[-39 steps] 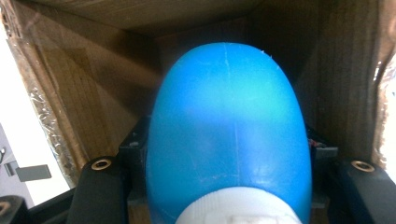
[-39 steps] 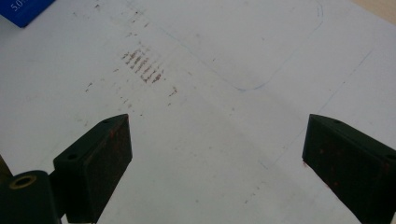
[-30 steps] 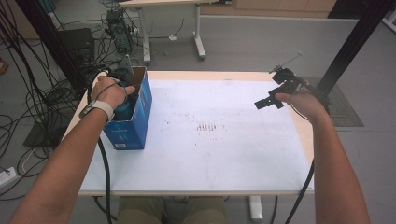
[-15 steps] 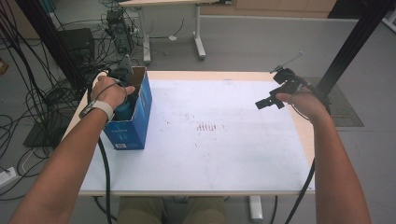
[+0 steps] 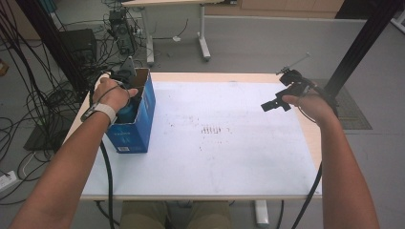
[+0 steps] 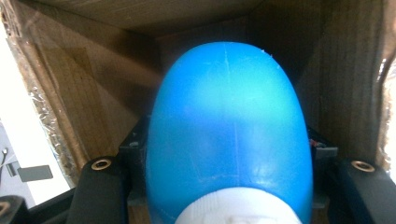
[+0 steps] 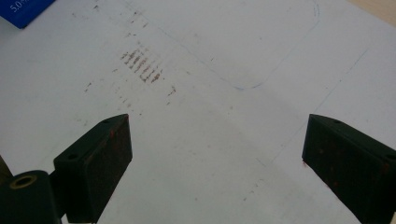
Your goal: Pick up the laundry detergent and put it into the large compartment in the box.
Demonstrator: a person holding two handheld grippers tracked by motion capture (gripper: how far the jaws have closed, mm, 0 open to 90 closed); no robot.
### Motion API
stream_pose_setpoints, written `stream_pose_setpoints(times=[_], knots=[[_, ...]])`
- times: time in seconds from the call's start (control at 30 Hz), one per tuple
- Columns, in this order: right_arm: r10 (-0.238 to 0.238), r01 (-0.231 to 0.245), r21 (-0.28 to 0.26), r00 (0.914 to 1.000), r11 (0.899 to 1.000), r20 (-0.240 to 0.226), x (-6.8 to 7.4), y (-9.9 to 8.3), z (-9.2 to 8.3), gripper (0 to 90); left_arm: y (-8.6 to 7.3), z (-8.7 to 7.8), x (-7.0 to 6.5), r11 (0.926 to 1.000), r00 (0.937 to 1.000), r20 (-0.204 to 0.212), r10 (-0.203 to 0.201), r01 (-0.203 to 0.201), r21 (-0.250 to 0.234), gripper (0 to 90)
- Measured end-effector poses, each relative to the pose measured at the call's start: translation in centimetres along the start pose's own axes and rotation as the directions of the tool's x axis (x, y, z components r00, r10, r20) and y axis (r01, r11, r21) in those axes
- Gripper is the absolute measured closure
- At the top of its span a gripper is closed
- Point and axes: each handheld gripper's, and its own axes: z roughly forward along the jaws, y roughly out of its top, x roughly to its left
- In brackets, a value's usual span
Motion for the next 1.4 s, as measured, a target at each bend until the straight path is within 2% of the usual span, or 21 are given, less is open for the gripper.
stream_pose_setpoints(times=[1.4], knots=[[0.003,-0.003,0.0,1.0,1.0,0.001,0.07,-0.27,-0.12,8.2,-0.22,0.01,-0.05,1.0,1.0,-0.003,0.0,0.0,-0.002,37.9]])
